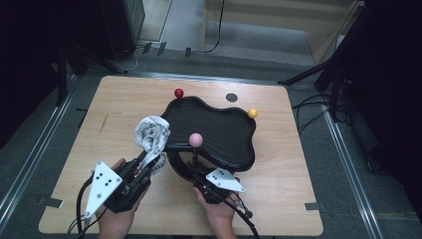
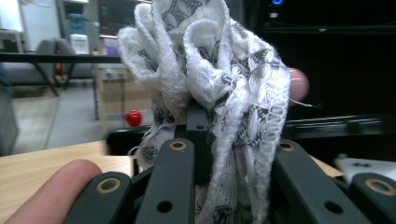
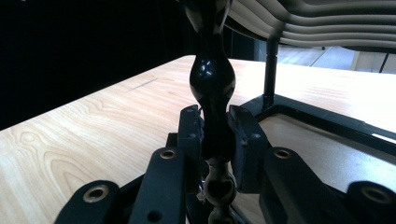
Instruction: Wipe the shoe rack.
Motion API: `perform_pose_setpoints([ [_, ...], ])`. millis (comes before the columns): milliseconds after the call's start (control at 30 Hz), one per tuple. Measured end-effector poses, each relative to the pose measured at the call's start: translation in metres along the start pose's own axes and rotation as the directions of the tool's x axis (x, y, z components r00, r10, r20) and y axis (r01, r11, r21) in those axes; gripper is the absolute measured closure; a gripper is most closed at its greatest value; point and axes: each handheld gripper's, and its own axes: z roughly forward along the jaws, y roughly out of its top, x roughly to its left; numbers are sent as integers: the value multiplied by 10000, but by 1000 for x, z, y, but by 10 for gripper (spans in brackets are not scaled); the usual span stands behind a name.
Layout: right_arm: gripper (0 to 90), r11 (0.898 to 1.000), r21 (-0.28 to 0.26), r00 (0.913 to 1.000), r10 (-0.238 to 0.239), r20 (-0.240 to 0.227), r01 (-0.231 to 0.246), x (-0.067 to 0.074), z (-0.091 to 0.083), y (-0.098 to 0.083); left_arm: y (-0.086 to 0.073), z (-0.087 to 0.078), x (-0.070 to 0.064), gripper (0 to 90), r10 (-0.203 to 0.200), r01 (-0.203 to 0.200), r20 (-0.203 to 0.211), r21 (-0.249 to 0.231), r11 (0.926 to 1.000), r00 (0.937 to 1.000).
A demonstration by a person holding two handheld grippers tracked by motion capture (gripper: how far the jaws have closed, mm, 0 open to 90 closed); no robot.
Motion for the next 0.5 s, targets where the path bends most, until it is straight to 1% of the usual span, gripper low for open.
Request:
perform_pose_setpoints([
  [67,762,10000,-31,10000,7,-21,-7,1,1,-1,-1,6,-9,788,51,-53,325,52,10000,9995],
  [100,761,9996,-178,9997,-222,49,223,1,2,-2,-1,9,-13,788,79,-82,466,77,9999,9989],
  [133,760,9995,-232,9998,-219,39,220,3,3,-3,-2,12,-17,787,51,-55,584,79,10000,9983],
  [200,755,9973,-452,9980,-564,280,577,4,4,-5,-3,19,-23,787,-77,68,795,112,9999,9968],
  [267,749,9968,-407,9966,-673,471,692,7,5,-7,-5,24,-28,787,-153,140,944,140,9998,9954],
  [333,744,9945,-450,9937,-918,647,948,7,6,-10,-7,29,-33,786,-131,116,1034,155,9998,9946],
  [367,743,9966,-325,9957,-742,554,761,7,5,-12,-7,30,-35,787,-102,87,1069,141,9999,9942],
  [400,745,9964,-297,9951,-772,618,792,5,6,-14,-7,31,-36,787,-53,36,1128,154,9999,9936],
  [433,740,9979,-178,9963,-611,606,623,4,6,-16,-7,31,-37,787,-33,16,1163,144,9999,9932],
  [467,742,9993,-80,9975,-350,611,356,3,5,-19,-7,32,-38,787,26,-43,1219,132,9999,9925],
  [500,744,9990,-149,9977,-416,532,424,0,5,-20,-7,32,-38,787,70,-88,1236,141,9999,9923],
])
